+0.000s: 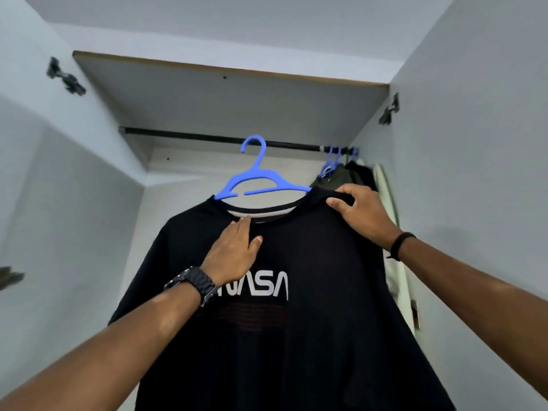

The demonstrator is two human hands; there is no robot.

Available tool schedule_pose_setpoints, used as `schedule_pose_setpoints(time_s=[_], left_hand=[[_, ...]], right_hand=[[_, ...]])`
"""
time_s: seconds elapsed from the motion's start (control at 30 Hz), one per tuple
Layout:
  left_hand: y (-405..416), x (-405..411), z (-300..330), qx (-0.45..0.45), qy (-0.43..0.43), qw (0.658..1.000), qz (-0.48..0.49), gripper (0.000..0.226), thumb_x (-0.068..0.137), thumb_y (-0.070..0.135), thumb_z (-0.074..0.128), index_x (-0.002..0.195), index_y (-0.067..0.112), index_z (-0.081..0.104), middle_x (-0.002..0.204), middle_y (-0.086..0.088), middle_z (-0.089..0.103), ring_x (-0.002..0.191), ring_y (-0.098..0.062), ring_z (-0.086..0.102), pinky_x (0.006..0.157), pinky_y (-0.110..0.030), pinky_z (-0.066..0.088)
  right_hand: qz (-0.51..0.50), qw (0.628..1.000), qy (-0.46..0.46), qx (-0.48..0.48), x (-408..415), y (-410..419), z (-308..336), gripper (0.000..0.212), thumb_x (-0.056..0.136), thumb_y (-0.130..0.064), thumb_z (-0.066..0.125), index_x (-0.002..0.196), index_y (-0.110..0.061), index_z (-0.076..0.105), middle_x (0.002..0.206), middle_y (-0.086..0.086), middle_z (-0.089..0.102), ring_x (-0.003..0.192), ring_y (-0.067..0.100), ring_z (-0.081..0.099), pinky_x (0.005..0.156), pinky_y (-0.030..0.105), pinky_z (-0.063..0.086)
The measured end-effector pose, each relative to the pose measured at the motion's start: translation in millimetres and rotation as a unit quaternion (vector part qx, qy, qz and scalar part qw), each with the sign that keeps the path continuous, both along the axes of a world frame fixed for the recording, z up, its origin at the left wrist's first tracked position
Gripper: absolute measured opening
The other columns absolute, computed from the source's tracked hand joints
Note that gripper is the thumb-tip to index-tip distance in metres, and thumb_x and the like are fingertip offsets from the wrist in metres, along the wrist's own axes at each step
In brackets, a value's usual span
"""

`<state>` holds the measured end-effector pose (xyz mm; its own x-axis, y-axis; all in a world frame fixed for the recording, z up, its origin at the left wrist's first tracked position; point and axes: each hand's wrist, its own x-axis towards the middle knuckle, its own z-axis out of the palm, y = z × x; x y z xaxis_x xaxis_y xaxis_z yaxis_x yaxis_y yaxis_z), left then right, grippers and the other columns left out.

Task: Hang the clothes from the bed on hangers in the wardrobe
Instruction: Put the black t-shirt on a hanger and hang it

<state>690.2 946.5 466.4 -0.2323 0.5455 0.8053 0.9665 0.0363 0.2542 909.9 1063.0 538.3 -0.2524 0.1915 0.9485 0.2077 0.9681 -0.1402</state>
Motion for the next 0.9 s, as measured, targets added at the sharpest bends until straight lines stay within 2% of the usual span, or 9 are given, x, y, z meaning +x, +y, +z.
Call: schedule_pose_setpoints(time_s=[0.07, 0.2, 0.33, 0.47, 0.53, 0.6, 0.7, 0.77, 0.9], left_hand=[[35, 7, 23, -0.006, 0.006, 1.0, -0.026, 0.062, 0.102, 0.037, 0.037, 0.152, 0.008, 0.013, 0.158, -0.01, 0.021, 0.146, -0.023, 0.018, 0.115, -0.032, 0.018], [118, 26, 50, -0.02, 0.015, 0.999, -0.038, 0.064, 0.103, 0.038, 0.034, 0.153, 0.008, 0.008, 0.161, -0.011, 0.007, 0.149, -0.023, 0.004, 0.119, -0.035, 0.009], [201, 40, 73, 0.047, 0.011, 0.997, -0.065, 0.063, 0.103, 0.039, 0.033, 0.153, 0.011, 0.008, 0.161, -0.01, 0.005, 0.148, -0.026, 0.004, 0.12, -0.041, 0.012], [265, 30, 81, 0.066, -0.021, 0.992, -0.103, 0.064, 0.102, 0.043, 0.032, 0.154, 0.021, 0.003, 0.161, -0.01, 0.003, 0.149, -0.026, 0.005, 0.12, -0.041, 0.012], [290, 20, 89, 0.063, -0.042, 0.99, -0.12, 0.066, 0.101, 0.046, 0.031, 0.154, 0.024, -0.001, 0.162, -0.009, 0.003, 0.149, -0.025, 0.003, 0.12, -0.043, 0.011], [312, 9, 98, 0.062, -0.057, 0.987, -0.138, 0.066, 0.1, 0.049, 0.03, 0.154, 0.023, 0.0, 0.162, -0.007, 0.006, 0.149, -0.024, 0.004, 0.12, -0.042, 0.011], [340, -11, 117, 0.029, -0.077, 0.982, -0.17, 0.067, 0.099, 0.055, 0.028, 0.154, 0.021, 0.01, 0.16, -0.007, 0.015, 0.147, -0.028, 0.015, 0.119, -0.043, 0.016], [360, -25, 124, 0.001, -0.07, 0.978, -0.197, 0.069, 0.098, 0.057, 0.027, 0.154, 0.018, 0.012, 0.158, -0.009, 0.021, 0.144, -0.027, 0.023, 0.118, -0.041, 0.02], [402, -50, 138, -0.031, -0.038, 0.972, -0.23, 0.069, 0.098, 0.058, 0.024, 0.153, 0.016, 0.016, 0.157, -0.01, 0.025, 0.142, -0.024, 0.028, 0.117, -0.037, 0.023]], right_hand=[[-0.028, 0.999, 0.0, 0.024, 3, 23, 19, 0.013, 0.09, -0.022, 0.065, 0.084, -0.01, 0.065, 0.082, -0.001, 0.062, 0.075, 0.011, 0.054, 0.059, 0.004, 0.036], [-0.095, 0.994, 0.017, 0.048, 9, 80, 53, 0.017, 0.089, -0.024, 0.065, 0.084, -0.008, 0.065, 0.079, 0.001, 0.06, 0.074, 0.013, 0.051, 0.056, 0.011, 0.032], [-0.143, 0.987, 0.037, 0.056, 12, 135, 94, 0.025, 0.089, -0.024, 0.064, 0.069, -0.009, 0.057, 0.069, -0.001, 0.053, 0.063, 0.005, 0.046, 0.048, 0.009, 0.031], [-0.144, 0.985, 0.075, 0.052, -6, 181, 123, 0.04, 0.088, -0.019, 0.064, 0.053, -0.015, 0.046, 0.061, 0.0, 0.048, 0.057, 0.007, 0.044, 0.043, 0.008, 0.034], [-0.142, 0.985, 0.09, 0.037, -21, 202, 130, 0.039, 0.087, -0.017, 0.064, 0.053, -0.013, 0.046, 0.061, 0.0, 0.047, 0.055, 0.009, 0.044, 0.042, 0.006, 0.034], [-0.139, 0.985, 0.104, 0.022, -38, 223, 137, 0.034, 0.087, -0.017, 0.064, 0.057, -0.008, 0.05, 0.063, 0.001, 0.048, 0.054, 0.01, 0.044, 0.039, 0.011, 0.032], [-0.151, 0.98, 0.127, 0.006, -62, 248, 148, 0.022, 0.085, -0.014, 0.062, 0.07, 0.001, 0.057, 0.068, 0.005, 0.05, 0.055, 0.015, 0.046, 0.047, 0.021, 0.037], [-0.171, 0.974, 0.146, 0.005, -78, 265, 153, 0.019, 0.084, -0.012, 0.061, 0.072, 0.003, 0.057, 0.073, 0.009, 0.051, 0.058, 0.021, 0.048, 0.052, 0.024, 0.038], [-0.206, 0.961, 0.187, 0.008, -104, 298, 174, 0.017, 0.086, -0.011, 0.06, 0.086, 0.006, 0.059, 0.089, 0.016, 0.055, 0.077, 0.032, 0.055, 0.069, 0.029, 0.045]])
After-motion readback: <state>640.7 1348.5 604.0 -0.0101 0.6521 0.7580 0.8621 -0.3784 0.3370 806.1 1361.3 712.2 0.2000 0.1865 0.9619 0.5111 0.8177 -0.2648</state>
